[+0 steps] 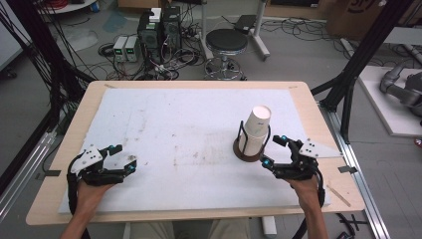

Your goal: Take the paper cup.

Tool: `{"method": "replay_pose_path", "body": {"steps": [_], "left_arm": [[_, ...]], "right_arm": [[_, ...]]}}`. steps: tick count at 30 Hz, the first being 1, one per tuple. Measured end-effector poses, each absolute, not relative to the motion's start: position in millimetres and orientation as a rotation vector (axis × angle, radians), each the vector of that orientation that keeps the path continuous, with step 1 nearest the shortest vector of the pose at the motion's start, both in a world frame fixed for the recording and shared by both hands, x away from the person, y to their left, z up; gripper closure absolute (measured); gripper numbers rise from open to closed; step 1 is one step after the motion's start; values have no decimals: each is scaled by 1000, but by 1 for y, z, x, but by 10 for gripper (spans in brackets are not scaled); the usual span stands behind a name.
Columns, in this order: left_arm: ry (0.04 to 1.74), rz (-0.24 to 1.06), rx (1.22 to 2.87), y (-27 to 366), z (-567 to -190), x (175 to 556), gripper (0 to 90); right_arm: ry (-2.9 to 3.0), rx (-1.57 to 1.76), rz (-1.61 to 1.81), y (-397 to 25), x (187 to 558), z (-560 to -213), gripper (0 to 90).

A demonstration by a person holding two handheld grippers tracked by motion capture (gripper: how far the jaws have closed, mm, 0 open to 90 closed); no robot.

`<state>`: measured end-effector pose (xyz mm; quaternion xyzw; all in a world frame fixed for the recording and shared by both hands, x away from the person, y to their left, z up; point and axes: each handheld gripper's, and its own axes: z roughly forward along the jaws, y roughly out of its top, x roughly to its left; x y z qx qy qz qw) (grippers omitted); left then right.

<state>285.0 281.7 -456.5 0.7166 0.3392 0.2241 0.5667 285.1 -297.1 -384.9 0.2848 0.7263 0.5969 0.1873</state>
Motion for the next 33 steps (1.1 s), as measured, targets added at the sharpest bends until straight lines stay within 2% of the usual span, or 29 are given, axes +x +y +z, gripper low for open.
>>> {"method": "replay_pose_path", "body": {"steps": [19,33], "left_arm": [[798,523,1679,282,-457,285,154],[798,518,1677,283,-457,285,150]], "right_arm": [[2135,800,1544,-307,312,-310,138],[2264,784,1411,-302,337,-282,138]]}}
